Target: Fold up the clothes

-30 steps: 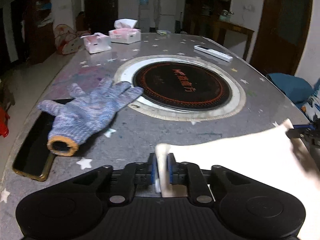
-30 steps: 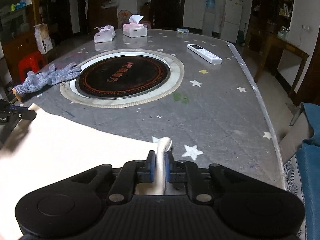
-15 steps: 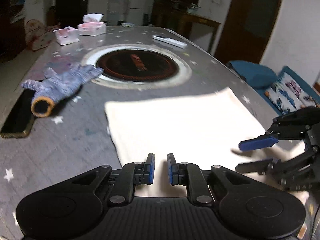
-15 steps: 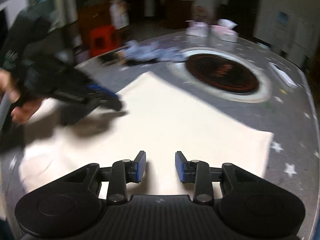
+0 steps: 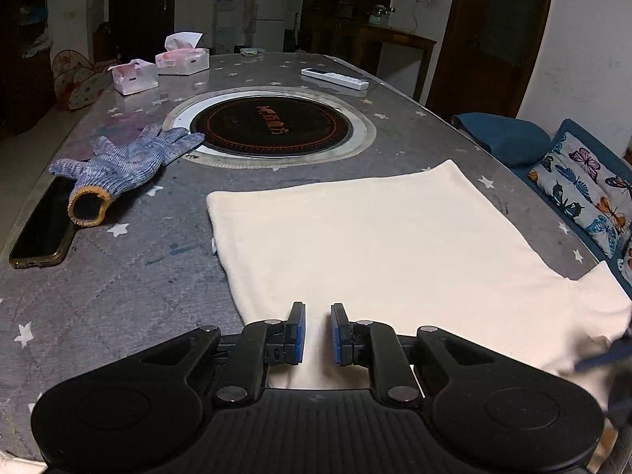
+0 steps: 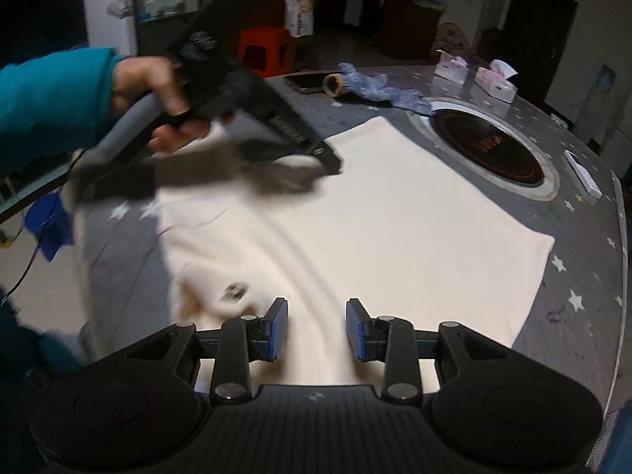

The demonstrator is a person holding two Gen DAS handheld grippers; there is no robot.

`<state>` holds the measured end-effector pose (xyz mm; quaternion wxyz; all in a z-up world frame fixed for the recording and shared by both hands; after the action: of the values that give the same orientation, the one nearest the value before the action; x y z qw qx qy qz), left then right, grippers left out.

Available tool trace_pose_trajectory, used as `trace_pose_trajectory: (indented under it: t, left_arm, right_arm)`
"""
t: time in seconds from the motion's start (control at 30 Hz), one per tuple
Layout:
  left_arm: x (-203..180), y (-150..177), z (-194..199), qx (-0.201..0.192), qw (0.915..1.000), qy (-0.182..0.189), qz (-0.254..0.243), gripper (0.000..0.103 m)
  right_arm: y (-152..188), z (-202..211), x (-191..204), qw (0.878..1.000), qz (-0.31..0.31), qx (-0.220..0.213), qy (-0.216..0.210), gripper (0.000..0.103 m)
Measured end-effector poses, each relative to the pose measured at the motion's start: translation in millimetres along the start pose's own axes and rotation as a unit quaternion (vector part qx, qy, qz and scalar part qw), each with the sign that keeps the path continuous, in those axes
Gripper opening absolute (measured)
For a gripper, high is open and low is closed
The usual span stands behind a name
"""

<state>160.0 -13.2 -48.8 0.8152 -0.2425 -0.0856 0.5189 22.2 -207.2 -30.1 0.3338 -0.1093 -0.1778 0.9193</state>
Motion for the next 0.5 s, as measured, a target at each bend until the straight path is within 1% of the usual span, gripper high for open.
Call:
trace_pose_trajectory:
  t: [0.17, 0.2, 0.23, 0.3, 0.33, 0.37, 0.5]
  left_arm:
    - [-8.4, -1.8, -2.1, 0.002, 0.9999, -0.008, -0.011, 0.015]
    - [-9.5, -1.9, -2.9, 0.004, 0.9999, -0.010, -0.012, 0.015]
    - [-10.5, -2.0, -3.7, 0.006, 0.9998, -0.011, -0.014, 0.015]
    - [-11.3, -2.1, -4.7, 0.007, 0.9997, -0.016, -0.016, 0.015]
    - [-11.3, -1.9, -4.9, 0.007, 0.9997, -0.018, -0.016, 0.015]
    - [-11.0, -1.9, -5.0, 0.007, 0.9997, -0.019, -0.015, 0.015]
    - [-9.8, -2.1, -5.7, 0.006, 0.9995, -0.026, -0.016, 0.015]
  right_arm:
    - [4.2, -3.3, 16.6, 1.000, 0.028, -0.007, -0.004, 0.028]
    - [2.9, -5.7, 18.6, 1.000, 0.030, -0.009, -0.002, 0.026]
    - [1.6, -8.4, 20.2, 0.999, 0.033, -0.012, -0.001, 0.020]
    - [-0.9, -15.0, 22.2, 0.999, 0.041, -0.016, 0.002, 0.015]
    - [-1.8, -18.4, 22.9, 0.999, 0.043, -0.017, 0.001, 0.009]
    - [-1.7, -20.9, 23.2, 0.999, 0.043, -0.015, -0.003, 0.005]
    - [3.3, -14.0, 28.9, 0.998, 0.052, -0.020, -0.033, 0.003]
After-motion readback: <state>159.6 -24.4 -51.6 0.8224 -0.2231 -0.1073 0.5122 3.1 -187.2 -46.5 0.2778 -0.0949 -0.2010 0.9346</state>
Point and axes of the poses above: each gripper's, at about its wrist camera, not at the fingertips, and z roughly against the way its jaws point, x to its left, y to its underside, the point moved 3 cm from there along -z, roughly the way its jaws point, and after that the axes turned 15 degrees about x, right-handed, at the moved point
